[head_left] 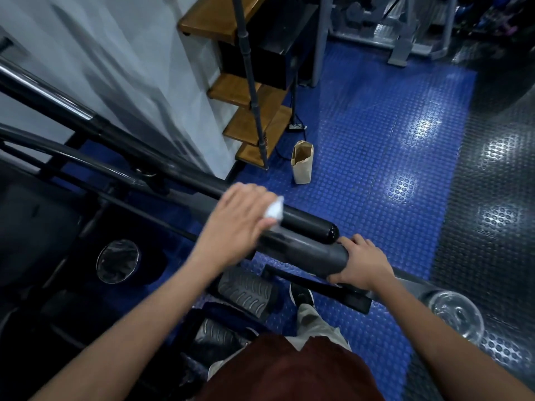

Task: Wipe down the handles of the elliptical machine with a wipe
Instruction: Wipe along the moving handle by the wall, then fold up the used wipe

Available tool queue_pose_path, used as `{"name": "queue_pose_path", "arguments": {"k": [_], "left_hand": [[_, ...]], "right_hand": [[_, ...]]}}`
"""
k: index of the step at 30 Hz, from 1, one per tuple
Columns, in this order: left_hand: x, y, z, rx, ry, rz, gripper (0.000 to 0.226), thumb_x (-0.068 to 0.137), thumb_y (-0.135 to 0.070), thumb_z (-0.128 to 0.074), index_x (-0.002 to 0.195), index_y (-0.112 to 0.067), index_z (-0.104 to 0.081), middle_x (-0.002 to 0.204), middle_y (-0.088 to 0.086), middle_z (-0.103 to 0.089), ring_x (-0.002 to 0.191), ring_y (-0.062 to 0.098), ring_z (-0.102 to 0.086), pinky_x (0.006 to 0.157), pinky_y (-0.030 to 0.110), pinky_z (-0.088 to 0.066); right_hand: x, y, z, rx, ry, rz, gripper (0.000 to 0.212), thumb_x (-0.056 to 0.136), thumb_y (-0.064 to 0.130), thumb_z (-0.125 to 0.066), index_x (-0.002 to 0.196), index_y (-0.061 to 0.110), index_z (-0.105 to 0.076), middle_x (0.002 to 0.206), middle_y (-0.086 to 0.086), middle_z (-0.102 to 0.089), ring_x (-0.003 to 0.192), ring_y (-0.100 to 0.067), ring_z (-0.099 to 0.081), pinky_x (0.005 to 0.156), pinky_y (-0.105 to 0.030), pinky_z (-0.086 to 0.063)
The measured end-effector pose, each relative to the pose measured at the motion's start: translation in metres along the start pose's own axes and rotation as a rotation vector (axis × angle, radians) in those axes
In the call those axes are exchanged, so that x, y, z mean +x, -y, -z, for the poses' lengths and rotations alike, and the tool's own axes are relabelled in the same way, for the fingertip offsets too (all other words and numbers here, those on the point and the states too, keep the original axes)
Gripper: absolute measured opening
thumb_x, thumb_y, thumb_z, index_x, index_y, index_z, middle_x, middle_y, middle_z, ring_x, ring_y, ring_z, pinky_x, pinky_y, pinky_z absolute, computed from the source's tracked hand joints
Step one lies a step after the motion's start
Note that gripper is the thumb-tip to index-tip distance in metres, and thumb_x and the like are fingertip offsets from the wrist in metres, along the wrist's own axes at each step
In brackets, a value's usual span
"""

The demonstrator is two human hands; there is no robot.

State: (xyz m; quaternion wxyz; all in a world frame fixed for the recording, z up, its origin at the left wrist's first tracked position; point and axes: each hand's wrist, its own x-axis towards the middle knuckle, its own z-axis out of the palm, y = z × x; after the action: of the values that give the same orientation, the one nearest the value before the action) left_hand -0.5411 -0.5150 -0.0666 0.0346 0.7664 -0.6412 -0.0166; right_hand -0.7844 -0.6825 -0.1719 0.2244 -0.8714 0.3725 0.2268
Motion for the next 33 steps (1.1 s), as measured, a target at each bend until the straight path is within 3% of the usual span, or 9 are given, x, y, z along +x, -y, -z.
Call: {"name": "queue_pose_path", "arguments": {"k": [6,8,11,14,18,22,25,30,33], "left_hand": [[0.006,0.056,0.024,-0.208,-0.165,0.013,0.027,0.107,-0.024,-0.041,0.115,-0.016,-0.066,0.109,-0.005,-0.066,0.102,0.015,-0.06,0.095,0.037,-0.044],[0.009,0.044,0.036,-0.39,-0.263,0.08,0.025,0.106,-0.017,-0.045,0.104,-0.02,-0.07,0.097,-0.017,-0.066,0.093,-0.001,-0.059,0.086,0.027,-0.045],[0.006,0.03,0.057,-0.549,-0.39,0.224,0.033,0.105,-0.013,-0.045,0.094,-0.039,-0.063,0.09,-0.035,-0.062,0.09,-0.012,-0.056,0.083,0.011,-0.04],[0.006,0.035,0.07,-0.599,-0.426,0.378,0.026,0.106,-0.025,-0.042,0.089,-0.035,-0.059,0.088,-0.021,-0.062,0.089,0.0,-0.057,0.084,0.026,-0.046],[-0.001,0.047,0.082,-0.639,-0.472,0.465,0.038,0.107,-0.031,-0.04,0.086,-0.011,-0.065,0.088,0.004,-0.055,0.087,0.018,-0.055,0.079,0.033,-0.045],[-0.025,0.054,0.098,-0.771,-0.521,0.581,0.04,0.106,-0.041,-0.038,0.093,-0.017,-0.067,0.088,-0.008,-0.06,0.079,0.007,-0.057,0.071,0.028,-0.045],[-0.052,0.059,0.107,-0.924,-0.612,0.648,0.036,0.106,-0.039,-0.041,0.098,-0.018,-0.07,0.097,0.0,-0.071,0.09,0.008,-0.063,0.081,0.03,-0.05],[-0.107,0.07,0.122,-0.896,-0.754,0.76,0.029,0.105,-0.032,-0.045,0.095,-0.017,-0.068,0.095,-0.002,-0.068,0.088,0.004,-0.061,0.08,0.021,-0.048],[-0.144,0.075,0.125,-0.896,-0.822,0.899,0.037,0.106,-0.036,-0.044,0.099,-0.01,-0.068,0.094,0.002,-0.068,0.087,0.009,-0.06,0.081,0.032,-0.048]], "right_hand": [[0.007,-0.008,0.017,0.154,0.222,0.005,0.111,0.045,0.077,-0.079,0.141,0.042,-0.036,0.124,0.008,-0.041,0.123,-0.021,-0.043,0.106,-0.041,-0.04],[0.011,-0.009,0.041,0.379,0.287,0.068,0.089,0.049,0.068,-0.085,0.128,0.047,-0.049,0.13,0.01,-0.049,0.125,-0.016,-0.049,0.109,-0.038,-0.04],[0.018,0.008,0.088,0.463,0.105,0.157,0.038,0.072,0.048,-0.078,0.106,0.049,-0.062,0.116,0.009,-0.064,0.111,-0.013,-0.061,0.101,-0.035,-0.046],[0.017,0.043,0.14,0.469,-0.061,0.25,0.016,0.089,0.032,-0.068,0.102,0.041,-0.069,0.101,0.014,-0.067,0.098,-0.009,-0.062,0.089,-0.029,-0.048],[0.002,0.105,0.191,0.454,-0.208,0.418,0.014,0.09,0.036,-0.066,0.103,0.037,-0.07,0.094,0.015,-0.068,0.083,-0.005,-0.062,0.073,-0.02,-0.047],[-0.015,0.177,0.207,0.442,-0.203,0.6,0.032,0.076,0.056,-0.074,0.103,0.039,-0.069,0.092,0.017,-0.063,0.086,-0.003,-0.058,0.083,-0.03,-0.05],[-0.022,0.232,0.204,0.346,-0.219,0.752,0.049,0.066,0.074,-0.066,0.1,0.039,-0.068,0.09,0.019,-0.062,0.084,-0.003,-0.058,0.091,-0.04,-0.048],[-0.028,0.306,0.188,0.276,-0.191,0.982,0.033,0.077,0.059,-0.071,0.082,0.026,-0.068,0.077,0.008,-0.061,0.07,-0.006,-0.057,0.066,-0.03,-0.047],[-0.031,0.343,0.172,0.269,-0.177,1.063,0.036,0.08,0.051,-0.069,0.072,0.018,-0.061,0.068,0.005,-0.057,0.065,-0.009,-0.055,0.061,-0.027,-0.043]]}}
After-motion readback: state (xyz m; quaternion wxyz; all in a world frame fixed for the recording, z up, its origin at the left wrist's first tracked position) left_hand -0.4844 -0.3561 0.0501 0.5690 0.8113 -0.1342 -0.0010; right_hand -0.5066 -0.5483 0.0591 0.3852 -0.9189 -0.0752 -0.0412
